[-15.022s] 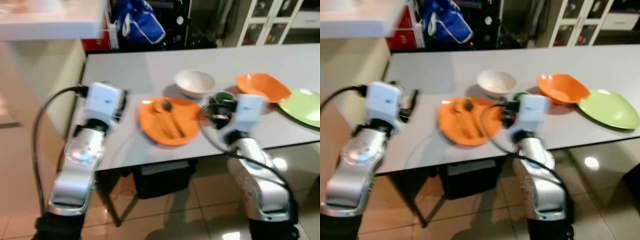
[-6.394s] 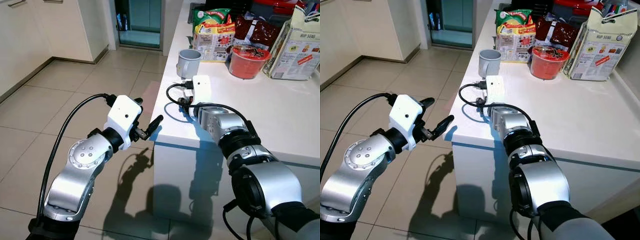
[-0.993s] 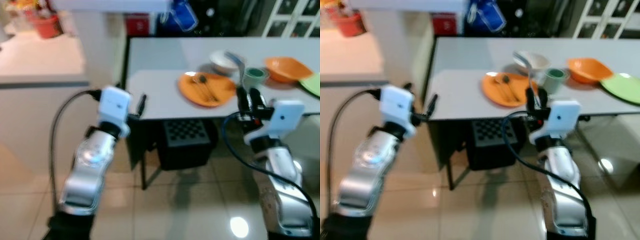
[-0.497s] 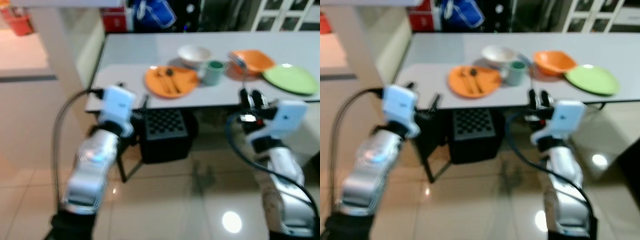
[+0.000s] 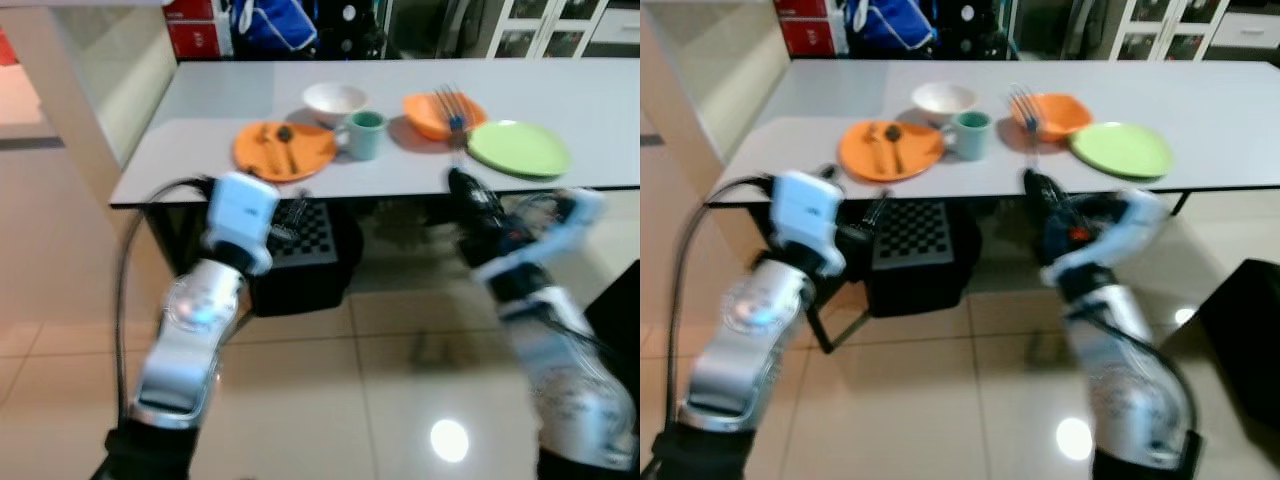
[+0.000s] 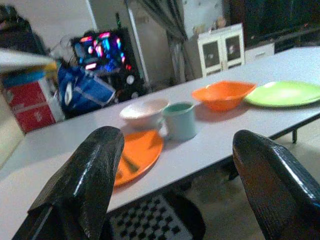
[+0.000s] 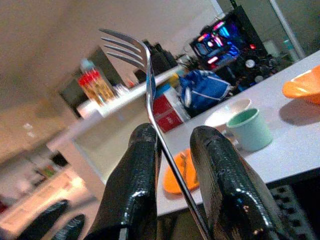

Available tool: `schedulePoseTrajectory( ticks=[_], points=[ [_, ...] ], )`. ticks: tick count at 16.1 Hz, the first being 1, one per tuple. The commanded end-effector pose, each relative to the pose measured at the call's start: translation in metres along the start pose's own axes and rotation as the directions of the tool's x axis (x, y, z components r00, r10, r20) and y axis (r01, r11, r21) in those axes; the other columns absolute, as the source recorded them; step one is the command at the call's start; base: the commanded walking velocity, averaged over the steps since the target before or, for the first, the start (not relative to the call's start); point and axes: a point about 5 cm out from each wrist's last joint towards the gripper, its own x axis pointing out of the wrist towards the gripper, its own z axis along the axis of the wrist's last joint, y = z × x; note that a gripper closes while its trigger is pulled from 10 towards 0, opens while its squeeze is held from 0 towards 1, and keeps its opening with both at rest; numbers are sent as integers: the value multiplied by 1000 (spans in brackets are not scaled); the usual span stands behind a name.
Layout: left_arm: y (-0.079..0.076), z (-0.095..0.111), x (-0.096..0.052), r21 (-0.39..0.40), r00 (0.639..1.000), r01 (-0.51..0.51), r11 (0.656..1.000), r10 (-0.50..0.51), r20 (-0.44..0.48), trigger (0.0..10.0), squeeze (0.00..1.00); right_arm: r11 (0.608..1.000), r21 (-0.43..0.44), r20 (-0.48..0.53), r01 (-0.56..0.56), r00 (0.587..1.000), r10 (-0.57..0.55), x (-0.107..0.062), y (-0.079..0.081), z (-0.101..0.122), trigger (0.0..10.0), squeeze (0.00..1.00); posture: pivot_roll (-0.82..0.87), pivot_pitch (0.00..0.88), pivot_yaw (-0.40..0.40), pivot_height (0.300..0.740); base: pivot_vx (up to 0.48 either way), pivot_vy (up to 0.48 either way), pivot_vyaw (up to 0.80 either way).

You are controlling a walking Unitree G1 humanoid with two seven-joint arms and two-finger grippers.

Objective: Setting the table

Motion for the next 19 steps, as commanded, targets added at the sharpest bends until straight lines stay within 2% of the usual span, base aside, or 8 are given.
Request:
schedulePoseTrajectory(
  ticks=[1, 3, 6, 8, 10, 13, 15, 19],
  points=[
    [8, 1, -1, 15, 1000, -28, 999, 28, -2, 10000, 0, 993, 78, 14, -91, 996, 90, 3, 15, 5, 10000, 0, -13, 0, 6, 740, 0, -401, 0],
    [9, 1, -1, 15, 999, -35, 999, 35, -3, 10000, 0, 986, 134, 35, -98, 995, 94, 3, 17, 11, 10000, 0, -12, 0, 4, 740, 0, -382, 0],
    [9, 1, 0, 19, 999, -45, 999, 45, -7, 10000, 0, 987, 147, 46, -69, 997, 63, 6, 13, 19, 10000, 0, -14, 0, 2, 740, 0, -337, 0],
    [13, -3, 1, 5, 995, -95, 995, 96, -32, 10000, 0, 989, 145, 57, -23, 998, 15, 7, 9, 22, 10000, 0, -14, 0, 2, 740, 0, 0, 0],
    [17, -3, 3, 5, 991, -126, 992, 126, -45, 10000, 0, 991, 130, 50, 36, 998, -43, 9, 2, 23, 10000, 0, -17, 0, 4, 740, 0, 0, 0],
    [16, 1, 6, 40, 994, -105, 994, 106, -24, 10000, 0, 991, 109, 30, 80, 996, -84, 9, -4, 25, 10000, 0, -16, 0, 6, 740, 0, 0, 0],
    [11, 5, 7, 11, 998, -68, 998, 68, 1, 10000, 0, 995, 28, 28, 100, 994, -101, 10, -6, 28, 10000, 0, -19, 0, 10, 740, 0, 0, 0],
    [10, 6, 8, -2, 999, -51, 999, 51, 7, 10000, 0, 989, 56, 44, 133, 990, -136, 12, -12, 30, 10000, 0, -19, 0, 15, 740, 231, 0, 0]
  ],
)
